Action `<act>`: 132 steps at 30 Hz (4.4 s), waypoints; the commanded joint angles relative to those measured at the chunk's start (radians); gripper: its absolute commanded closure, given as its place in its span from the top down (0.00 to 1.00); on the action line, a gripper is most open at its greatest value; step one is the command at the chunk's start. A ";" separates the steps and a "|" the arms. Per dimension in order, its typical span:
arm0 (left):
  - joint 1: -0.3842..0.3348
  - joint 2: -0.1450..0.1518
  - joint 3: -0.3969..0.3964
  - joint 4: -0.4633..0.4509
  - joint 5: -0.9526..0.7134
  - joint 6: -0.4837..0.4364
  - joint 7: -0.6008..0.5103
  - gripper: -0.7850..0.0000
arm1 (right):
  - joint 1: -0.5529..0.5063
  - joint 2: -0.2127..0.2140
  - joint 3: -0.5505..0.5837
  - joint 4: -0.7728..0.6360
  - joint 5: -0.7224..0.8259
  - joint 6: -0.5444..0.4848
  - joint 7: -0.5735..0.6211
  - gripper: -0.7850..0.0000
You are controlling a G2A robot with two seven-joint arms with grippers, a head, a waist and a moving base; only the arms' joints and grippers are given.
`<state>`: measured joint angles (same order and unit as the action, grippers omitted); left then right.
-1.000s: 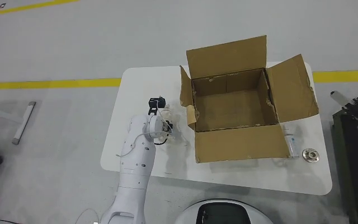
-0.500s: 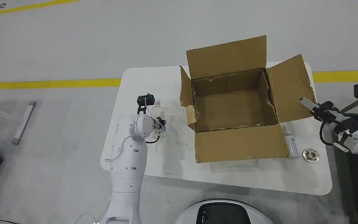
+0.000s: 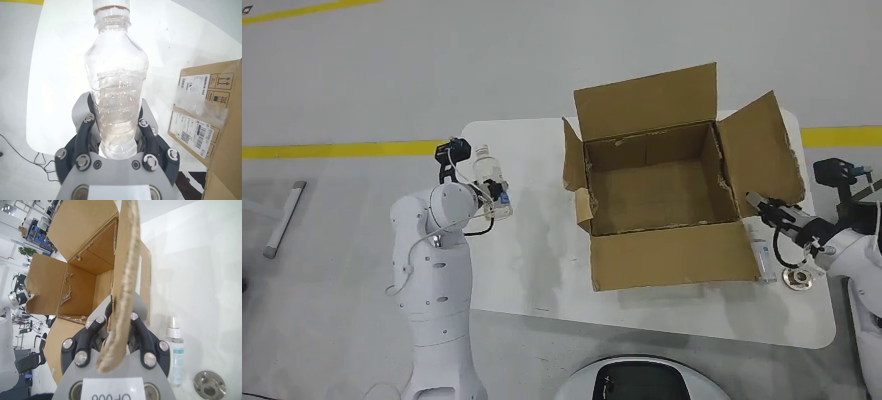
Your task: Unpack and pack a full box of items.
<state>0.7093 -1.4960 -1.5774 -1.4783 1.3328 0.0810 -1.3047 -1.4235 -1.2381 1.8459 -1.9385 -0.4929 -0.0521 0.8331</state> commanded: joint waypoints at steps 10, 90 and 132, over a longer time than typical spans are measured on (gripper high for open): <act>-0.066 0.002 0.057 -0.098 -0.099 -0.005 -0.019 0.00 | -0.025 0.000 -0.022 0.019 0.110 0.068 -0.072 0.00; -0.171 0.048 0.343 0.045 -0.188 0.093 -0.033 0.00 | -0.103 0.069 0.116 -0.171 0.058 0.169 -0.223 1.00; -0.291 -0.026 0.621 0.168 -0.405 0.208 -0.081 0.00 | -0.175 0.084 0.194 -0.227 0.016 0.161 -0.295 1.00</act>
<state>0.4187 -1.5217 -0.9561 -1.3103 0.9282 0.2888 -1.3856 -1.5980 -1.1547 2.0399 -2.1668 -0.4807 0.1148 0.5390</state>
